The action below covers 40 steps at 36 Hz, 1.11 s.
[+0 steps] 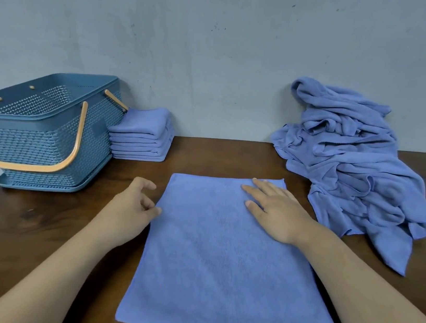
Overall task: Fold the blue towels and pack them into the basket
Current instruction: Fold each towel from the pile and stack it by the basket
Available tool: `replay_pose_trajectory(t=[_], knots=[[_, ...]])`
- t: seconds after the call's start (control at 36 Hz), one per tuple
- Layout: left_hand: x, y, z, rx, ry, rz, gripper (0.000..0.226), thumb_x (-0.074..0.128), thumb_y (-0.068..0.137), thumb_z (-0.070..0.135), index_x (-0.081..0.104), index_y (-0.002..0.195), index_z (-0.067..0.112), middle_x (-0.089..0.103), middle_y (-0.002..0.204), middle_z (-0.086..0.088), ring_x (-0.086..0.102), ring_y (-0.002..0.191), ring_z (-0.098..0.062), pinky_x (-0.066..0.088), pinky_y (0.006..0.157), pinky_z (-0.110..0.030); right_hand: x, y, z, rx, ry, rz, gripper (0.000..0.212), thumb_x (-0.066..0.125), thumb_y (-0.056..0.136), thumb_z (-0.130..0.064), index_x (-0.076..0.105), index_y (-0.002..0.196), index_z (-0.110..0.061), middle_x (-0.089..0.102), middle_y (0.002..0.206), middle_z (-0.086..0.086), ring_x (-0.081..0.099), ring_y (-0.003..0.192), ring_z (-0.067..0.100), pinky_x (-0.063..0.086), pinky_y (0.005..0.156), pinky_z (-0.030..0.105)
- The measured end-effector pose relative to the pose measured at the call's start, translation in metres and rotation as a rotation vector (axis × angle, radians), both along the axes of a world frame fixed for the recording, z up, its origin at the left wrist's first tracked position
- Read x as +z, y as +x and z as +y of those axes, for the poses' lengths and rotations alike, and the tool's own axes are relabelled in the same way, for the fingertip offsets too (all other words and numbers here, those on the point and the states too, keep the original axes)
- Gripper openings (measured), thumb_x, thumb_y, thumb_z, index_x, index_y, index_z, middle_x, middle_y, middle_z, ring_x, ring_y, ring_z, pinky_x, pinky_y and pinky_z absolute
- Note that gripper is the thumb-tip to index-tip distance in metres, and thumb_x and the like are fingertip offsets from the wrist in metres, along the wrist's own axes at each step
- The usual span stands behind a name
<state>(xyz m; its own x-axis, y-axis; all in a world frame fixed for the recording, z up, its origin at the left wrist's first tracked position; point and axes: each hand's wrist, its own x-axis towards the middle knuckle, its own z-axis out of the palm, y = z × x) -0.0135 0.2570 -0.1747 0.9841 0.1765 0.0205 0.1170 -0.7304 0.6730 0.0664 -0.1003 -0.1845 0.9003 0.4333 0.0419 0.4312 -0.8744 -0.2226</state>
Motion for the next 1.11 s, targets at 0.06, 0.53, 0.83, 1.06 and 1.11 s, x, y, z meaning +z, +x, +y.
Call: replay_pose_trajectory(t=[0.06, 0.53, 0.83, 1.06, 1.11], knots=[[0.005, -0.003, -0.003, 0.009, 0.030, 0.009, 0.050, 0.078, 0.095, 0.038, 0.047, 0.135, 0.038, 0.073, 0.092, 0.012, 0.069, 0.084, -0.004, 0.048, 0.072, -0.025, 0.001, -0.001, 0.000, 0.001, -0.003, 0.000, 0.055, 0.021, 0.111, -0.056, 0.020, 0.166, -0.046, 0.008, 0.177, -0.012, 0.004, 0.162, 0.009, 0.005, 0.129, 0.035], [0.000, -0.063, -0.074, -0.604, 0.527, 0.024, 0.074, 0.021, 0.100, 0.084, 0.001, 0.165, 0.055, -0.015, 0.172, 0.031, -0.022, 0.157, 0.004, -0.007, 0.130, -0.030, 0.001, -0.002, 0.000, 0.004, -0.030, 0.057, 0.087, 0.013, 0.089, -0.091, 0.011, 0.165, -0.050, -0.004, 0.177, -0.014, -0.008, 0.162, 0.007, 0.000, 0.131, 0.039], [-0.003, 0.030, -0.092, -0.449, 0.542, 0.035, 0.065, 0.029, 0.109, 0.064, 0.014, 0.169, 0.044, 0.003, 0.179, 0.012, -0.004, 0.165, -0.016, 0.000, 0.133, -0.045, 0.005, -0.028, 0.029, 0.197, -0.071, 0.076, 0.083, 0.022, 0.094, -0.087, 0.006, 0.166, -0.050, -0.007, 0.177, -0.013, -0.010, 0.162, 0.008, -0.002, 0.132, 0.044], [-0.009, 0.069, -0.065, -0.358, 0.555, 0.140, 0.087, 0.014, 0.088, 0.093, -0.001, 0.165, 0.056, -0.013, 0.177, 0.016, -0.017, 0.163, -0.015, -0.006, 0.132, -0.048, 0.011, -0.001, 0.001, -0.006, -0.088, 0.121, 0.088, 0.020, 0.088, -0.094, 0.004, 0.165, -0.054, -0.012, 0.176, -0.011, -0.015, 0.162, 0.011, -0.004, 0.131, 0.042], [-0.009, 0.077, -0.062, -0.354, 0.555, 0.139, 0.091, 0.010, 0.083, 0.096, -0.003, 0.164, 0.058, -0.014, 0.177, 0.016, -0.018, 0.163, -0.014, -0.006, 0.132, -0.049, 0.009, 0.005, -0.005, -0.071, -0.065, 0.137, 0.088, 0.020, 0.087, -0.094, 0.004, 0.164, -0.055, -0.013, 0.176, -0.010, -0.016, 0.162, 0.013, -0.004, 0.131, 0.041]])
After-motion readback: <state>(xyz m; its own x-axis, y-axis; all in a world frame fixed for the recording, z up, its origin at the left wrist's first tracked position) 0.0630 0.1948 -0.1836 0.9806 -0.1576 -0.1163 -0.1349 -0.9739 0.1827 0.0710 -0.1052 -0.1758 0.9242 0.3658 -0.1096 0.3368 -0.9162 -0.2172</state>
